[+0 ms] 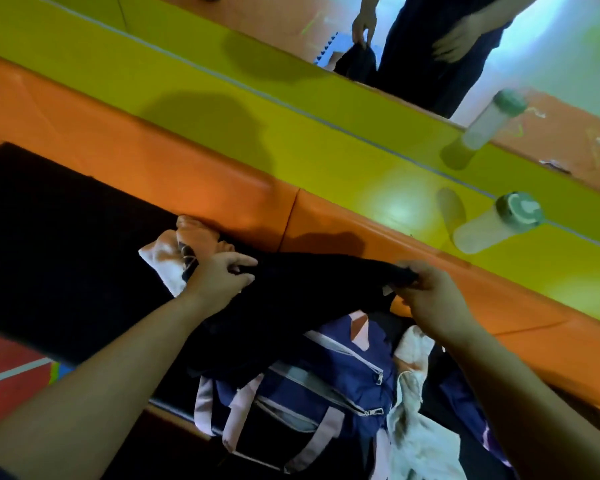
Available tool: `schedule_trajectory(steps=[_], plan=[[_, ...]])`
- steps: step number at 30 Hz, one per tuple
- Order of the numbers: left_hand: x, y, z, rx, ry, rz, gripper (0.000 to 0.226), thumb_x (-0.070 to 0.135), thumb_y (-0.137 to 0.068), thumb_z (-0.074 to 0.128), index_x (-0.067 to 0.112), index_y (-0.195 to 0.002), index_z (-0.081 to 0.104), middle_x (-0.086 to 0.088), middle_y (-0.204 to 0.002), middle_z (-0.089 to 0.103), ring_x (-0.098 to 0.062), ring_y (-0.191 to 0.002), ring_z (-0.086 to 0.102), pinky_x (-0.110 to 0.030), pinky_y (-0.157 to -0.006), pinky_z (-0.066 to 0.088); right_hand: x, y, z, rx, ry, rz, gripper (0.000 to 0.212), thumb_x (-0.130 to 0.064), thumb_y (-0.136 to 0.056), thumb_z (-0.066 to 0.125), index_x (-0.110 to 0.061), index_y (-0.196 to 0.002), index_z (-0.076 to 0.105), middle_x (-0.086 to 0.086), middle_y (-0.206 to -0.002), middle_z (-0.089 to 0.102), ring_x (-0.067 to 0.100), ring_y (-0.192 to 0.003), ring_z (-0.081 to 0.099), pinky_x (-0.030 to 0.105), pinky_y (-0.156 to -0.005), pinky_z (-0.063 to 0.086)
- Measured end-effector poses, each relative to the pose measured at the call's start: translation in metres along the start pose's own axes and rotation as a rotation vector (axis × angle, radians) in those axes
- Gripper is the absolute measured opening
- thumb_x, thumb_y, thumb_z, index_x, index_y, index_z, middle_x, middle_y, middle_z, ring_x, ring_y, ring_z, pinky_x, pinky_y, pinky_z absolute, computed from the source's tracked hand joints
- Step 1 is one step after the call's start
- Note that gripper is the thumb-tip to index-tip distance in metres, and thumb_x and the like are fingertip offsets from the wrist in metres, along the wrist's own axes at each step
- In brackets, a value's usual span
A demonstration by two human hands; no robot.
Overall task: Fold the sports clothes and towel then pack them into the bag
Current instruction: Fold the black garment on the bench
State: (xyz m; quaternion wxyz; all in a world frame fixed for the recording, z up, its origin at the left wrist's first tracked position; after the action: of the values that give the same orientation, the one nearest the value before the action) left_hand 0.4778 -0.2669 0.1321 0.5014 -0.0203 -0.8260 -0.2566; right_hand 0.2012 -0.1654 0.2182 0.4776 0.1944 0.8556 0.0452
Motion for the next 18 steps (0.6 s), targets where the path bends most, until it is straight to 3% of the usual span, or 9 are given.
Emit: schedule_trajectory(steps=[3,6,8,10,13,16,18], plan=[[0.053,0.017,0.002,-0.11,-0.001,0.121,0.033,0.0,-0.087,0.058,0.029,-0.101,0.065,0.002,-0.078,0.059,-0.013,-0.069,0.061,-0.019,-0.066,0.046,0.006,0.005,-0.011,0.034,0.091,0.059,0.015,0.0,-0.086,0.061,-0.014,-0.093,0.063,0.004,-0.091,0.068,0.006,-0.074,0.065,0.016,-0.06,0.045],[0.106,0.032,0.013,-0.227,0.032,0.216,0.037,-0.004,-0.088,0.054,0.029,-0.098,0.064,0.017,-0.066,0.064,0.006,-0.057,0.061,-0.002,-0.049,0.035,-0.005,0.008,-0.009,-0.007,0.055,0.026,0.015,-0.013,-0.087,0.065,-0.024,-0.095,0.061,-0.005,-0.099,0.066,0.005,-0.079,0.062,0.008,-0.062,0.044],[0.137,0.039,0.023,-0.302,0.033,0.288,0.039,-0.009,-0.087,0.052,0.026,-0.099,0.064,0.02,-0.055,0.063,0.009,-0.05,0.056,-0.004,-0.054,0.037,-0.02,0.011,-0.003,-0.08,0.026,-0.05,0.015,-0.02,-0.085,0.069,-0.026,-0.096,0.061,-0.006,-0.099,0.065,0.01,-0.084,0.063,0.016,-0.076,0.049],[0.164,0.047,0.031,-0.35,-0.006,0.368,0.043,-0.012,-0.086,0.051,0.025,-0.101,0.067,0.011,-0.068,0.067,0.006,-0.061,0.057,-0.008,-0.065,0.045,-0.036,0.016,0.0,-0.117,-0.022,-0.131,0.021,-0.027,-0.081,0.073,-0.025,-0.098,0.061,-0.007,-0.096,0.064,0.014,-0.087,0.064,0.033,-0.083,0.051],[0.203,0.057,0.037,-0.355,-0.051,0.525,0.054,-0.01,-0.087,0.05,0.039,-0.081,0.07,-0.016,-0.093,0.069,-0.013,-0.081,0.062,-0.02,-0.077,0.052,-0.059,0.023,-0.017,0.016,-0.032,-0.228,0.023,-0.037,-0.076,0.074,-0.022,-0.087,0.06,-0.002,-0.082,0.066,0.017,-0.077,0.063,0.042,-0.077,0.05],[0.237,0.065,0.042,-0.327,-0.128,0.677,0.043,-0.006,-0.087,0.053,0.034,-0.096,0.067,-0.008,-0.083,0.067,-0.009,-0.07,0.062,-0.025,-0.073,0.054,-0.073,0.033,-0.046,0.193,-0.145,-0.252,0.037,-0.046,-0.07,0.067,-0.015,-0.066,0.047,0.008,-0.063,0.054,0.024,-0.063,0.05,0.05,-0.065,0.046],[0.256,0.068,0.045,-0.251,-0.218,0.789,0.039,-0.004,-0.083,0.058,0.027,-0.106,0.067,0.003,-0.072,0.06,-0.003,-0.061,0.055,-0.014,-0.063,0.046,-0.083,0.039,-0.063,0.214,-0.244,-0.293,0.034,-0.035,-0.075,0.065,-0.008,-0.066,0.046,0.009,-0.062,0.046,0.02,-0.062,0.043,0.042,-0.061,0.04]])
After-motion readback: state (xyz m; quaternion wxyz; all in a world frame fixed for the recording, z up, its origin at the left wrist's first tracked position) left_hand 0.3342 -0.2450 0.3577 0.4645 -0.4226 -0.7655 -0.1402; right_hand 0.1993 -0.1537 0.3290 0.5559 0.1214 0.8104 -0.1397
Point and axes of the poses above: each hand's wrist, its own y-axis away from the middle knuckle, its own z-axis out of the palm, x = y × z, the point moved 4 cm from there along -y, towards the middle knuckle
